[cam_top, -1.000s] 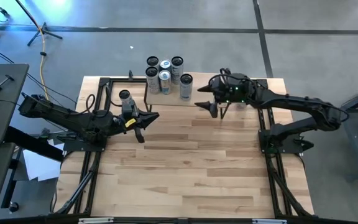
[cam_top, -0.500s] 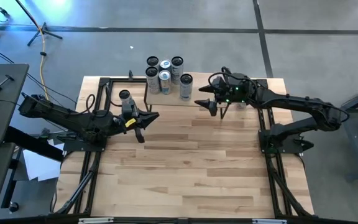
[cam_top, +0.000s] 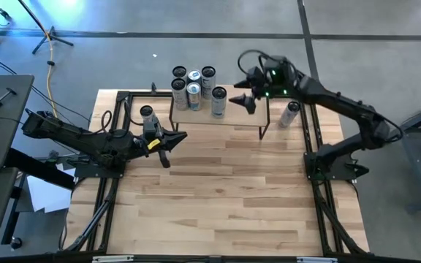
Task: Place canned beverage on shelf
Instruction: Put the bottom right black soda can on the shelf
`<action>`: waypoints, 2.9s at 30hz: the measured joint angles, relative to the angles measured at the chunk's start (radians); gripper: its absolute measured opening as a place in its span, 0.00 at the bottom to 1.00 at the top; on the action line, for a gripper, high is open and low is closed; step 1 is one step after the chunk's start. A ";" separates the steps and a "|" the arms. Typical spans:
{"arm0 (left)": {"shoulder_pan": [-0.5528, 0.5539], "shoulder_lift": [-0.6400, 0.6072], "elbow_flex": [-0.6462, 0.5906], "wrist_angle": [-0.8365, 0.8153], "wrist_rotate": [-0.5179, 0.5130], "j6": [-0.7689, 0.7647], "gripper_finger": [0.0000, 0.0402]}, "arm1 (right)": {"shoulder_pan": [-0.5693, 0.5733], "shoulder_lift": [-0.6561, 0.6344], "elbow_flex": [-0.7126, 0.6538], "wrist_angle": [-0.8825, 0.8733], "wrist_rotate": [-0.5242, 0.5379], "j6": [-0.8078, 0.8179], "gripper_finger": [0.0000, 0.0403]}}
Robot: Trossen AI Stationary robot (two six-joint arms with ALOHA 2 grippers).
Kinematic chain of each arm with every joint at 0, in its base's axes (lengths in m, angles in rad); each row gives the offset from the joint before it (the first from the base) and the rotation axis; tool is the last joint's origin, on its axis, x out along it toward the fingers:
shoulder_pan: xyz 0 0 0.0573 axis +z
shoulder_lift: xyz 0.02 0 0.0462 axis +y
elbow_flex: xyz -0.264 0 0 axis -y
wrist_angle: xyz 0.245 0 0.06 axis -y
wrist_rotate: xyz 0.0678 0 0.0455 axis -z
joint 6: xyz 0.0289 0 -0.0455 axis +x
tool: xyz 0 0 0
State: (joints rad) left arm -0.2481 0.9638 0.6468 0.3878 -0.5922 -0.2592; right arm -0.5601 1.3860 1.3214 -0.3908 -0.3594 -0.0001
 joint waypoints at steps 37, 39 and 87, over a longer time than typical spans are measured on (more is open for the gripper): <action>0.017 0.000 0.000 -0.003 0.001 0.001 0.00 | -0.022 0.342 0.302 -0.149 -0.374 -0.165 0.80; 0.027 0.000 0.000 -0.003 0.002 0.001 0.00 | -0.012 0.352 0.302 -0.144 -0.352 -0.158 0.80; 0.033 -0.258 -0.001 -0.290 0.000 0.223 0.00 | 0.347 0.363 0.300 -0.010 1.013 0.593 0.65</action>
State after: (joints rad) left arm -0.2153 0.7057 0.6460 0.0979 -0.5926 -0.0361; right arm -0.2131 1.7495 1.6211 -0.4007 0.6532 0.5929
